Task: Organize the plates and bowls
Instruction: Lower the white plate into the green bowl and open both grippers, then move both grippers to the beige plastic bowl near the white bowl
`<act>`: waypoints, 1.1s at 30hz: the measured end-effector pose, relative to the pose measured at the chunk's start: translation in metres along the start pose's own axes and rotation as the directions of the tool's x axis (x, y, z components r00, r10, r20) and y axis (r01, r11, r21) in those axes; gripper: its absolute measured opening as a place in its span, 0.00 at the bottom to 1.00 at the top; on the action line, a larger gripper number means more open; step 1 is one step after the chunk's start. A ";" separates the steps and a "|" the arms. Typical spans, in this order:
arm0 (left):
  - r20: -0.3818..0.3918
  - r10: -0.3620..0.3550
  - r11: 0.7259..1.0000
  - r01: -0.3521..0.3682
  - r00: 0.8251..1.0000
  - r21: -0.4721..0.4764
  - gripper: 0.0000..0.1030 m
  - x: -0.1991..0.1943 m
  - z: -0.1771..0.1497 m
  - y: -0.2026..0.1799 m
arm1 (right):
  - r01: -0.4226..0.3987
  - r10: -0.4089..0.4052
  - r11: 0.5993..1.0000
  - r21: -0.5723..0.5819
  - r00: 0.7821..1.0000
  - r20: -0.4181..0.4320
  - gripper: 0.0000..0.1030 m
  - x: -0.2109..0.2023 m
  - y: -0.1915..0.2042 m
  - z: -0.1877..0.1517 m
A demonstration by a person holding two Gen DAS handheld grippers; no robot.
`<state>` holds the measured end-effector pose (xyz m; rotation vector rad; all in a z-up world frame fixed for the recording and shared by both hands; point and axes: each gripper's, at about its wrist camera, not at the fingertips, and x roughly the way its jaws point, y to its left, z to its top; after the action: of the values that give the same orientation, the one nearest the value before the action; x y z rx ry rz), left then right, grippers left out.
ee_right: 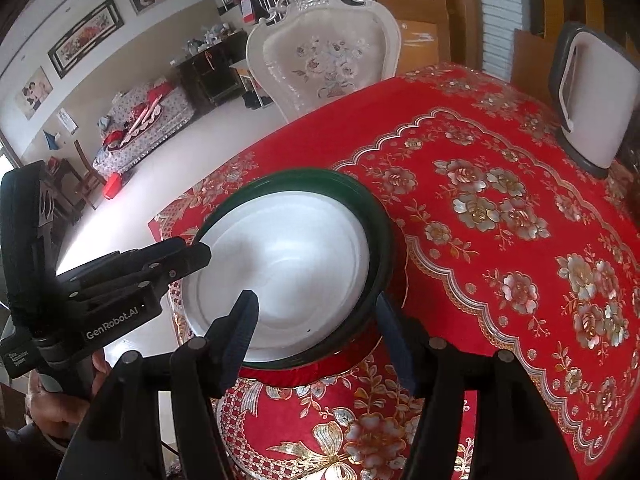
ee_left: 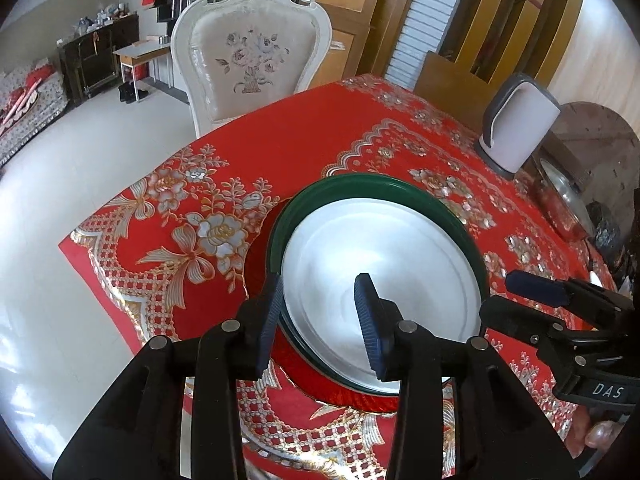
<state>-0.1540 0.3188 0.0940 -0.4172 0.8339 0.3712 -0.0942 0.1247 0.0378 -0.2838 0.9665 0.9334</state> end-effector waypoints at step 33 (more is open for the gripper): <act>0.001 -0.104 0.953 0.099 0.995 0.285 0.36 0.008 -0.023 -0.145 | 0.014 -0.039 0.926 0.377 0.997 0.060 0.72 -0.081 -0.115 -0.080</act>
<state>-0.0950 0.1846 0.1046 -0.1867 0.8327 0.1543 -0.0689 -0.0355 0.0368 0.0603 1.0556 0.7086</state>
